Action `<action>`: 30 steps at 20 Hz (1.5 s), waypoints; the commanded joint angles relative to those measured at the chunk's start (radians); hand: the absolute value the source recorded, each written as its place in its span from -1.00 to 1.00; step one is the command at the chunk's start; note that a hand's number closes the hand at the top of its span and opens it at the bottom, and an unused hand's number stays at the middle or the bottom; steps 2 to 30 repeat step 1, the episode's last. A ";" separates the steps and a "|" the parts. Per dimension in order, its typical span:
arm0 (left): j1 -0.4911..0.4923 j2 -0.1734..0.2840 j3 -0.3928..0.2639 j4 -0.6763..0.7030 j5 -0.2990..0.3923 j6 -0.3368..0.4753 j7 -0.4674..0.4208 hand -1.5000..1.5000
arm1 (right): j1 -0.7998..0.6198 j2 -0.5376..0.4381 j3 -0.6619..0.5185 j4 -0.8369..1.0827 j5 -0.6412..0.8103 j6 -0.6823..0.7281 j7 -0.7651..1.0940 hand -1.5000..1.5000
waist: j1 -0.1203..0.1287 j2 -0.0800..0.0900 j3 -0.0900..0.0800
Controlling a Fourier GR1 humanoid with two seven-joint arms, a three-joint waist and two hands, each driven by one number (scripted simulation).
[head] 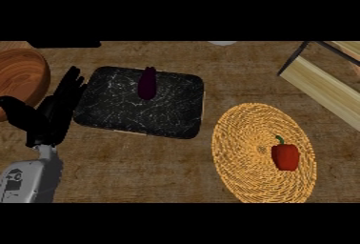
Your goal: Pick the squash from the placemat and place it in the tiered shelf
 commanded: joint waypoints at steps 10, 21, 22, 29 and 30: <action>0.018 -0.017 -0.010 -0.014 -0.009 0.012 -0.014 0.00 | 0.059 -0.005 0.017 -0.037 0.007 0.151 -0.186 -1.00 | 0.000 -0.001 0.000; 0.018 -0.017 -0.010 -0.014 -0.009 0.012 -0.014 0.00 | 0.059 -0.005 0.017 -0.037 0.007 0.151 -0.186 -1.00 | 0.000 -0.001 0.000; 0.018 -0.017 -0.010 -0.014 -0.009 0.012 -0.014 0.00 | 0.059 -0.005 0.017 -0.037 0.007 0.151 -0.186 -1.00 | 0.000 -0.001 0.000; 0.018 -0.017 -0.010 -0.014 -0.009 0.012 -0.014 0.00 | 0.059 -0.005 0.017 -0.037 0.007 0.151 -0.186 -1.00 | 0.000 -0.001 0.000; 0.018 -0.017 -0.010 -0.014 -0.009 0.012 -0.014 0.00 | 0.059 -0.005 0.017 -0.037 0.007 0.151 -0.186 -1.00 | 0.000 -0.001 0.000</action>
